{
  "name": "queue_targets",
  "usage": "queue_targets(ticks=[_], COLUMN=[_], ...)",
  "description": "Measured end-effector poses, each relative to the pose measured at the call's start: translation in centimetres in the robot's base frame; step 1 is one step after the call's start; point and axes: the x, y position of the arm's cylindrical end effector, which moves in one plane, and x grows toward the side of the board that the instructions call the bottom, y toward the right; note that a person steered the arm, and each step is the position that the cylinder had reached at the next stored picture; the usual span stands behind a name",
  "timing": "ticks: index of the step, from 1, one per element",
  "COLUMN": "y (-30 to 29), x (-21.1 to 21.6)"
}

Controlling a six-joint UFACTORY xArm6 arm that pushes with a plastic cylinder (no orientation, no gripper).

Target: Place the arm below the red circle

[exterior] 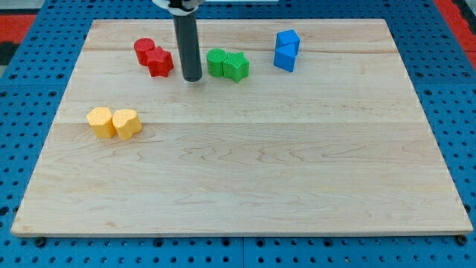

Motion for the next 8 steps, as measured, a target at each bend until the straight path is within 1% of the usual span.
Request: queue_targets(ticks=[3,4,6,8], y=[-0.8,0.1,-5.4,-19.5], x=[0.0,0.6,1.2,0.5])
